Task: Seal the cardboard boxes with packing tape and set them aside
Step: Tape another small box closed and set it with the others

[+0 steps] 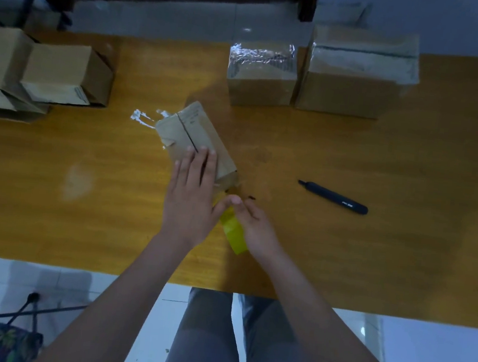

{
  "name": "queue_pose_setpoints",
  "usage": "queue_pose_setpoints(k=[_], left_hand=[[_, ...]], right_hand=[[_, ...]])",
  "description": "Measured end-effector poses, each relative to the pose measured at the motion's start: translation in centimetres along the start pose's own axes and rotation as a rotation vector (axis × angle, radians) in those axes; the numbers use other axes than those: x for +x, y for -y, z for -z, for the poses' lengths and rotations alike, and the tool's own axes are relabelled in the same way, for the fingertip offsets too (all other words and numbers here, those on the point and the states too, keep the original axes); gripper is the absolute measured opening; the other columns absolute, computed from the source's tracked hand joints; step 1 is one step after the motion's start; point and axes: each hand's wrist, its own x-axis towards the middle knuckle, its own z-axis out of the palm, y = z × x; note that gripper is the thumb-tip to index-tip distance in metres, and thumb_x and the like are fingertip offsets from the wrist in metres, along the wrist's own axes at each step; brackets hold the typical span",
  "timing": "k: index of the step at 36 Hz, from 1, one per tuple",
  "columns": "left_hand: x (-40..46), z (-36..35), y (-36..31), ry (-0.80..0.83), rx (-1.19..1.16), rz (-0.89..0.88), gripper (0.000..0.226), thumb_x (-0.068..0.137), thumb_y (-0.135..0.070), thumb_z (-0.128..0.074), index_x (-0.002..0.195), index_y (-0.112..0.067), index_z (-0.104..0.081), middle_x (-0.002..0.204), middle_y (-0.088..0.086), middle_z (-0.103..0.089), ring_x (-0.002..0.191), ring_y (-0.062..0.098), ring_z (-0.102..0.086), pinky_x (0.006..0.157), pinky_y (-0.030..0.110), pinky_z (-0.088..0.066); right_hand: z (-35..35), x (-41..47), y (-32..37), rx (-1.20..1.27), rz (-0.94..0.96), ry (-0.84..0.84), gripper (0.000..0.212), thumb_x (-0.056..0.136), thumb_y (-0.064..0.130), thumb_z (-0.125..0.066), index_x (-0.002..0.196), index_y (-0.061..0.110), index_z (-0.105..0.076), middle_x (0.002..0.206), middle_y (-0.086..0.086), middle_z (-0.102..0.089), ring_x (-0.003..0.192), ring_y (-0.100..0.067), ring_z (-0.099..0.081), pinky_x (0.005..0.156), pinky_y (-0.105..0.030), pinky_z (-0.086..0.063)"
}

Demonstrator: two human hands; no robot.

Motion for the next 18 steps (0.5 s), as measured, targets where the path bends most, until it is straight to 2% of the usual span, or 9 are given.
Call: queue_pose_setpoints(k=[2,4,7,9,11,13,14,16,18], left_hand=[[0.0,0.1,-0.1,0.039,-0.004,0.003,0.097,0.088,-0.075,-0.011,0.147,0.000,-0.029,0.152,0.020,-0.031,0.143,0.037,-0.021,0.116,0.049,-0.018],[0.0,0.2,-0.1,0.072,0.013,-0.007,0.102,0.085,-0.078,-0.009,0.148,0.001,-0.026,0.153,0.020,-0.027,0.144,0.037,-0.018,0.116,0.050,-0.016],[-0.1,0.4,0.1,0.116,0.038,-0.021,0.111,0.079,-0.085,-0.010,0.148,0.001,-0.024,0.154,0.021,-0.025,0.144,0.037,-0.016,0.116,0.050,-0.016],[0.0,0.6,0.1,0.126,0.037,-0.014,0.115,0.076,-0.087,-0.011,0.149,0.001,-0.024,0.154,0.020,-0.025,0.145,0.036,-0.015,0.116,0.050,-0.016],[0.0,0.9,0.0,0.138,0.031,0.004,0.117,0.073,-0.089,-0.011,0.150,-0.001,-0.022,0.155,0.019,-0.023,0.146,0.034,-0.013,0.117,0.048,-0.014],[0.1,1.1,-0.2,0.146,0.017,0.016,0.119,0.071,-0.090,-0.012,0.151,-0.003,-0.018,0.157,0.016,-0.020,0.147,0.031,-0.010,0.118,0.046,-0.011],[0.1,1.1,-0.2,0.142,0.002,0.022,0.120,0.069,-0.091,-0.013,0.151,-0.004,-0.017,0.157,0.016,-0.021,0.147,0.030,-0.009,0.118,0.046,-0.011],[0.1,1.2,-0.4,0.134,-0.025,0.043,0.121,0.067,-0.093,-0.016,0.152,-0.005,-0.016,0.157,0.014,-0.021,0.147,0.029,-0.008,0.119,0.045,-0.010],[0.1,1.1,-0.5,0.135,-0.030,0.055,0.122,0.066,-0.093,-0.016,0.152,-0.006,-0.015,0.158,0.013,-0.019,0.148,0.028,-0.006,0.119,0.045,-0.009]], right_hand=[[0.4,-0.2,-0.1,0.024,-0.032,0.031,0.038,0.099,0.041,-0.037,0.117,0.012,-0.055,0.106,-0.001,-0.055,0.106,-0.013,-0.052,0.074,-0.018,-0.039],[0.6,-0.2,-0.6,0.049,-0.043,0.053,0.030,0.100,0.040,-0.033,0.114,0.021,-0.052,0.101,0.011,-0.051,0.112,-0.013,-0.051,0.073,-0.008,-0.036],[0.8,-0.5,-0.7,0.115,-0.044,0.061,0.049,0.098,0.046,-0.028,0.130,0.015,-0.047,0.111,0.013,-0.048,0.110,-0.004,-0.044,0.089,-0.014,-0.034],[1.6,-0.4,-0.9,0.084,0.018,-0.070,0.053,0.091,0.052,-0.034,0.123,0.013,-0.051,0.109,0.008,-0.051,0.102,-0.005,-0.047,0.090,-0.025,-0.036],[3.6,0.2,-1.2,-0.181,0.173,-0.331,0.038,0.090,0.040,-0.056,0.111,0.009,-0.053,0.102,0.001,-0.050,0.094,-0.010,-0.048,0.085,-0.030,-0.036],[6.6,1.2,-1.9,-0.575,0.212,-0.558,0.049,0.085,0.027,-0.069,0.121,0.003,-0.049,0.116,-0.013,-0.046,0.107,-0.025,-0.044,0.092,-0.036,-0.035],[8.3,1.6,-2.2,-0.735,0.180,-0.615,0.057,0.083,0.026,-0.071,0.128,0.003,-0.045,0.123,-0.016,-0.042,0.112,-0.032,-0.041,0.095,-0.040,-0.035],[11.5,2.1,-2.8,-0.953,0.053,-0.590,0.061,0.084,0.029,-0.069,0.134,0.009,-0.041,0.131,-0.016,-0.036,0.119,-0.037,-0.035,0.100,-0.049,-0.032],[13.6,2.5,-3.7,-1.043,-0.041,-0.517,0.048,0.088,0.033,-0.063,0.129,0.014,-0.047,0.132,-0.013,-0.036,0.120,-0.037,-0.034,0.102,-0.051,-0.029]])
